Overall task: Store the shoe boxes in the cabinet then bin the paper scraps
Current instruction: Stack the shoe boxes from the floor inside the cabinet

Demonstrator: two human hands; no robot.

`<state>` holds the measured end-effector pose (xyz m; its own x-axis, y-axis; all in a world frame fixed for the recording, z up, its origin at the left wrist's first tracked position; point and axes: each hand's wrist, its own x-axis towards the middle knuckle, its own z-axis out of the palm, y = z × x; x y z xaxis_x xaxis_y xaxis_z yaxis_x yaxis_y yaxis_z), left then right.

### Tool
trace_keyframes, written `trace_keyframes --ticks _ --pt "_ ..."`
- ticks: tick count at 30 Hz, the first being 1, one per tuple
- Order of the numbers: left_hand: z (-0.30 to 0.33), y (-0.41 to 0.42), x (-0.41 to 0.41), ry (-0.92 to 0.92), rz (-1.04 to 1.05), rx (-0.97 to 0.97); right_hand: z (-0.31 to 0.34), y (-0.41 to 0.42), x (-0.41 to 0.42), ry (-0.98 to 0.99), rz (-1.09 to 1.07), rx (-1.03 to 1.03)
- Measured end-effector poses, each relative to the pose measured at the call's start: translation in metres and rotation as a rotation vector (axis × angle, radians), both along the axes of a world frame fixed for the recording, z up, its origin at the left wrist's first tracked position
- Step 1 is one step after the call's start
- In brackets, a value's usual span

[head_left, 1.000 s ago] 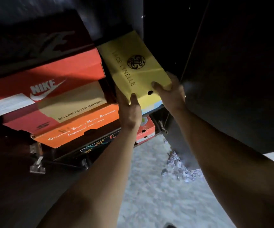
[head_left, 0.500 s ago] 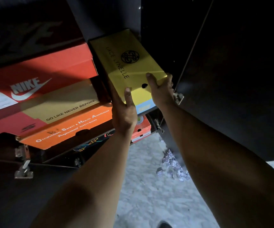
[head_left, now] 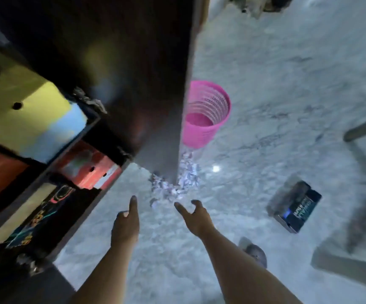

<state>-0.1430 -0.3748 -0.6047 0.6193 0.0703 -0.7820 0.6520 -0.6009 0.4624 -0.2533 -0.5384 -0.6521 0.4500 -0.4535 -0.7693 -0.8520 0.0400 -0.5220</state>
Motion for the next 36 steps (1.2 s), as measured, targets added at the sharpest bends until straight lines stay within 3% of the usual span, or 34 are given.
trace_keyframes --ticks 3,5,13,16,21,25,29,32,36 --pt "-0.031 -0.072 -0.055 0.236 -0.048 -0.073 -0.040 -0.064 -0.094 0.153 -0.068 0.009" --pt "-0.045 -0.130 -0.089 0.267 -0.167 -0.055 -0.057 -0.113 -0.151 0.208 -0.177 0.013" --pt "-0.146 -0.366 -0.208 0.278 -0.654 -0.004 -0.122 -0.318 -0.320 0.295 -0.610 -0.052" --pt "-0.212 -0.440 -0.243 0.234 -0.851 -0.004 -0.174 -0.377 -0.358 0.291 -0.712 -0.066" --pt "-0.334 -0.543 -0.291 0.206 -0.966 -0.067 -0.292 -0.440 -0.383 0.216 -0.848 -0.055" --pt "-0.411 -0.574 -0.323 0.227 -1.033 -0.125 -0.368 -0.444 -0.380 0.056 -0.969 -0.007" --pt "-0.431 -0.564 -0.332 0.335 -1.006 -0.128 -0.389 -0.427 -0.374 -0.058 -1.033 0.011" --pt "-0.404 -0.549 -0.329 0.363 -0.946 -0.135 -0.372 -0.414 -0.369 -0.122 -1.028 -0.023" --pt "-0.336 -0.516 -0.321 0.322 -0.846 -0.177 -0.303 -0.391 -0.356 -0.157 -0.927 -0.029"
